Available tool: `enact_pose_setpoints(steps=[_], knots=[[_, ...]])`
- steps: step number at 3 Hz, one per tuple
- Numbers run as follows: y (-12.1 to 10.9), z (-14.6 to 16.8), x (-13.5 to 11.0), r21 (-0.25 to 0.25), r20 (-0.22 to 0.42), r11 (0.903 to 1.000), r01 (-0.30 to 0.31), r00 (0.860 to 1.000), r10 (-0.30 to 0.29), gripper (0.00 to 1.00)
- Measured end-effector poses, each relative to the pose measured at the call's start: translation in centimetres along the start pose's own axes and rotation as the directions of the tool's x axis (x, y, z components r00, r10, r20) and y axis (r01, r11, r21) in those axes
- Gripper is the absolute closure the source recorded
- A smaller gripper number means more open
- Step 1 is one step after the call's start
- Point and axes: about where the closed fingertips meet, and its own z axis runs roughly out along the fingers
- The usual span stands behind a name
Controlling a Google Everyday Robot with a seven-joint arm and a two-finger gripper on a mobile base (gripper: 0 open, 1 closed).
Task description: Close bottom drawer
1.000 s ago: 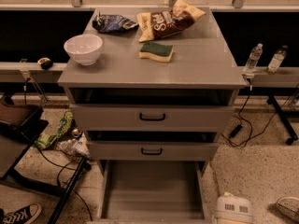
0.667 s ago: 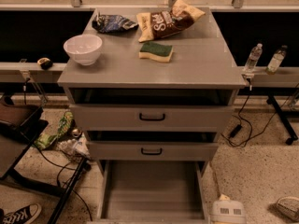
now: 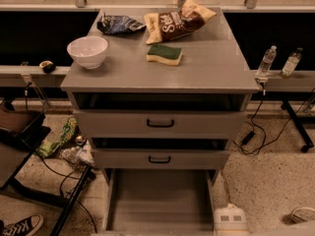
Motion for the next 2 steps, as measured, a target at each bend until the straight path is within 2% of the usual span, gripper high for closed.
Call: enact_pose_setpoints(steps=[1, 2], knots=[[3.6, 7.5, -0.5, -0.081, -0.035, 0.9951, 0.057, 0.998, -0.06, 0.03], [7.7, 12.4, 0.1, -0.161, -0.067, 0.9827, 0.092, 0.992, -0.104, 0.25]])
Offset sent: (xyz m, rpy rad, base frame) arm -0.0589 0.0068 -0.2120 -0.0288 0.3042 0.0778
